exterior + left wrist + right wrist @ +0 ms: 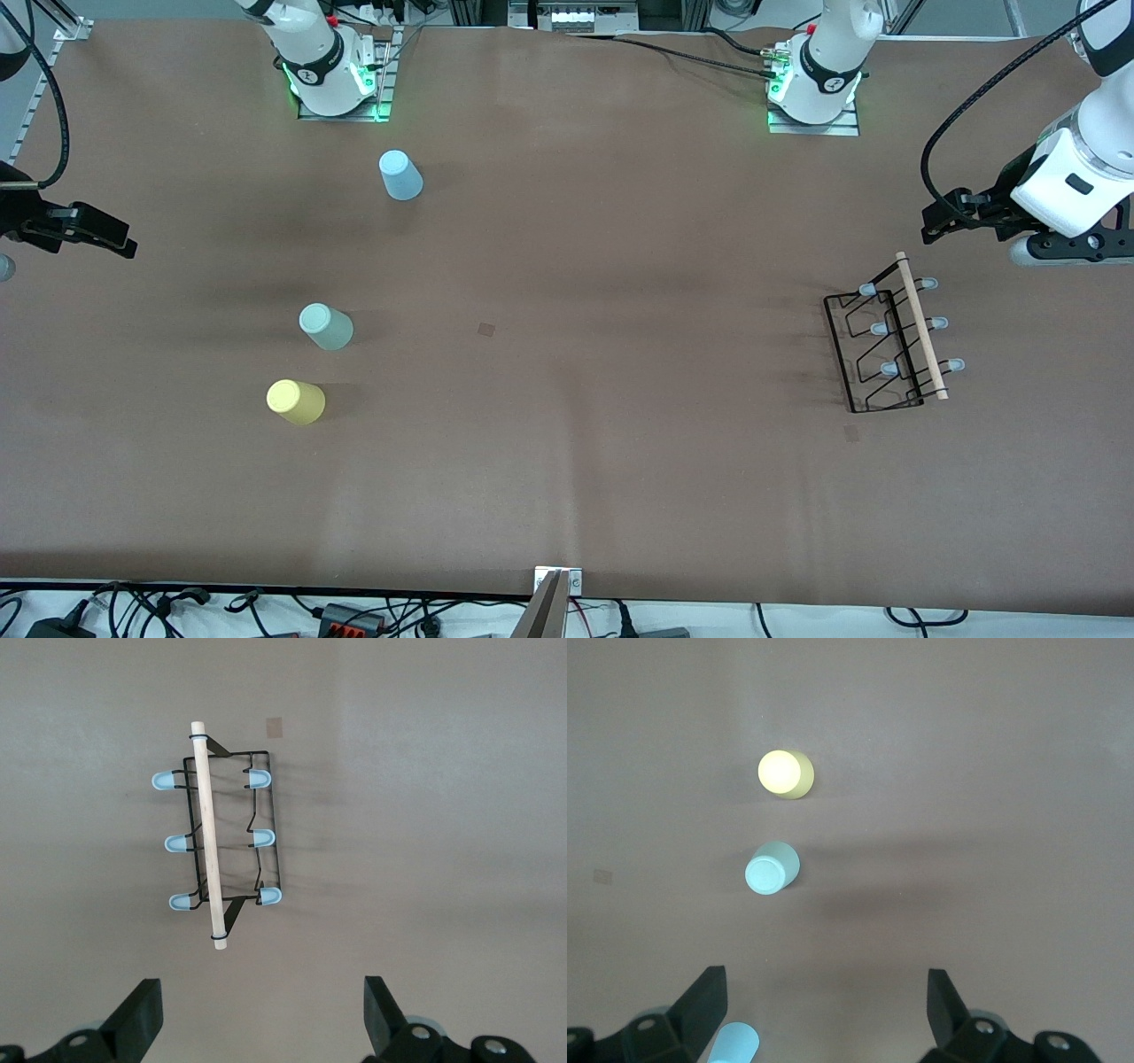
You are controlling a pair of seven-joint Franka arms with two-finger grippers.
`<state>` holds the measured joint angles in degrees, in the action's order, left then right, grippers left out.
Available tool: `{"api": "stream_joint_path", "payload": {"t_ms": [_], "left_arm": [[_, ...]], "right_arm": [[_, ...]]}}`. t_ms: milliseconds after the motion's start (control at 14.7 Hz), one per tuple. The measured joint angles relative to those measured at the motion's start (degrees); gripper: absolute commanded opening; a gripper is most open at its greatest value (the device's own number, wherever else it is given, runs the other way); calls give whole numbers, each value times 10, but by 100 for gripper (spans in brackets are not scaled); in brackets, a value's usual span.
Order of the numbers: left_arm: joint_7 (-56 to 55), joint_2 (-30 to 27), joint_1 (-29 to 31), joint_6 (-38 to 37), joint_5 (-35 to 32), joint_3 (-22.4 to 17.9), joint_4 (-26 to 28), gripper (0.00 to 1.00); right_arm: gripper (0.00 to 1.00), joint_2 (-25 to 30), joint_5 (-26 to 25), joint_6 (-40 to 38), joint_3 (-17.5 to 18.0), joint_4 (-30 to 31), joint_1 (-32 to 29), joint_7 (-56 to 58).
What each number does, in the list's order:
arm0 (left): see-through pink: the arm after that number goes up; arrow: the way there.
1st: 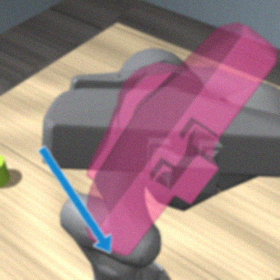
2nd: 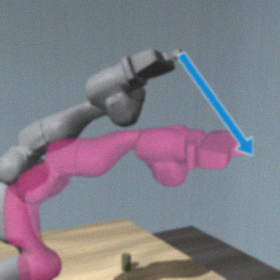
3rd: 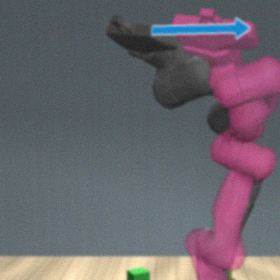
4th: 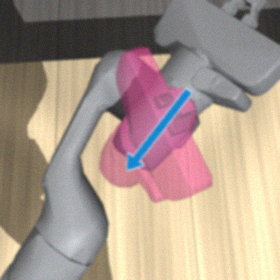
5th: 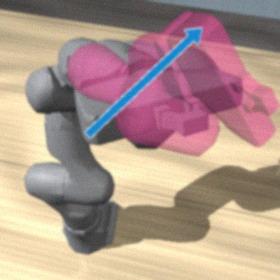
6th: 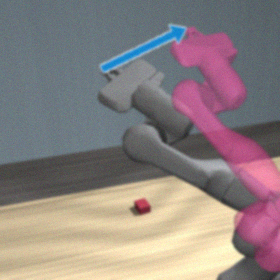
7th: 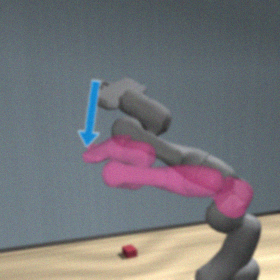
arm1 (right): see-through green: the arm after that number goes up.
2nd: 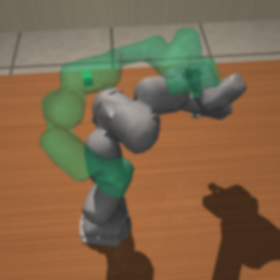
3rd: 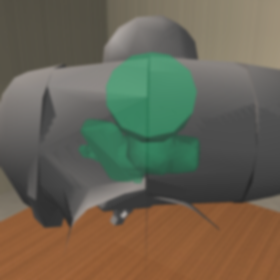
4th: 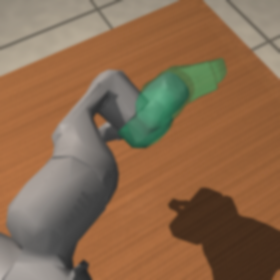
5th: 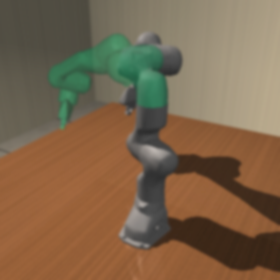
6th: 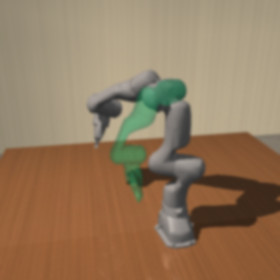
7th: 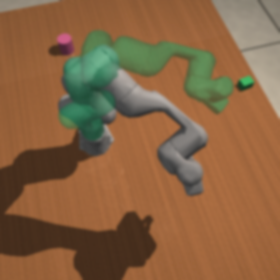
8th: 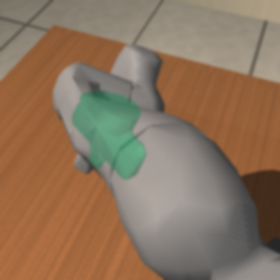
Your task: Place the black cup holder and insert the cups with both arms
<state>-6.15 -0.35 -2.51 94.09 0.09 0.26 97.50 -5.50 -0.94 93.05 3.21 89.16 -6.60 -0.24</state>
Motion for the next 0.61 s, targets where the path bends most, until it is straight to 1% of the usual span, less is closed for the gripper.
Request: {"api": "stream_joint_path", "payload": {"t_ms": [614], "left_arm": [[0, 0, 0, 0, 0, 0, 0, 100]], "right_arm": [[100, -4, 0, -1, 5, 3, 0, 8]]}}
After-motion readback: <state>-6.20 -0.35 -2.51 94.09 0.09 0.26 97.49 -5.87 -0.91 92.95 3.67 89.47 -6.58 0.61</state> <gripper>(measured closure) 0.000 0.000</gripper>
